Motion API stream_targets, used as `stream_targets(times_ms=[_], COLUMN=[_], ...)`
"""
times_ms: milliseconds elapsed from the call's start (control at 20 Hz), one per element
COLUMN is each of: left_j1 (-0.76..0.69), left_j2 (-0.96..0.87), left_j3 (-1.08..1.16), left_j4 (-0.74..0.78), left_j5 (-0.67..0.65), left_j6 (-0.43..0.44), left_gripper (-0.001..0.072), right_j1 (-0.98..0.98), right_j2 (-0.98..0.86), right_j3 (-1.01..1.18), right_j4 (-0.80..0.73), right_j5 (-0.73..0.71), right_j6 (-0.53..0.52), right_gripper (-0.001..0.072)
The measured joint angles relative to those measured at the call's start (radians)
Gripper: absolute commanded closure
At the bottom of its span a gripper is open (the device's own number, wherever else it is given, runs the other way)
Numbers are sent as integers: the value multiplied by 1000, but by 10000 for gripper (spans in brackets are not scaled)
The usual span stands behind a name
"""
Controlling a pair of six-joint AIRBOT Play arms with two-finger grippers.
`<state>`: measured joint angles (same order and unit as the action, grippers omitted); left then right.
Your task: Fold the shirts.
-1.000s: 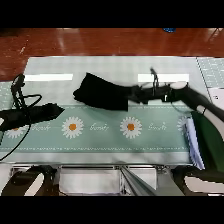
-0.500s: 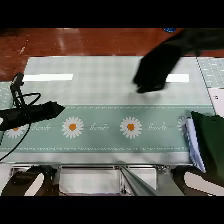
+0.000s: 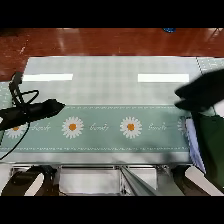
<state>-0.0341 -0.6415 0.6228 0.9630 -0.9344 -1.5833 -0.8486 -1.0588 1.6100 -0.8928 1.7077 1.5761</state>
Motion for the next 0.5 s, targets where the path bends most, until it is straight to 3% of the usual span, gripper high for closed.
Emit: stream_targets(times_ms=[150, 300, 350, 400, 450, 500], left_j1=[0, 0, 0, 0, 0, -1], left_j2=[0, -1, -3, -5, -8, -10], left_j3=[0, 0, 0, 0, 0, 0], left_j4=[-3, -4, -4, -4, -4, -3], left_j5=[36, 68, 72, 73, 76, 76], left_j6=[0, 0, 0, 2, 13, 29], left_gripper=[689, 689, 689, 689, 689, 689], right_j1=[-153, -238, -252, -262, -270, -276], right_j2=[106, 223, 255, 280, 301, 313], right_j3=[-125, -286, -338, -382, -423, -453], right_j4=[-195, -485, -564, -640, -723, -787], right_j5=[16, 55, 82, 94, 109, 114], right_j6=[5, 27, 42, 61, 82, 101], right_gripper=[694, 668, 544, 370, 295, 297])
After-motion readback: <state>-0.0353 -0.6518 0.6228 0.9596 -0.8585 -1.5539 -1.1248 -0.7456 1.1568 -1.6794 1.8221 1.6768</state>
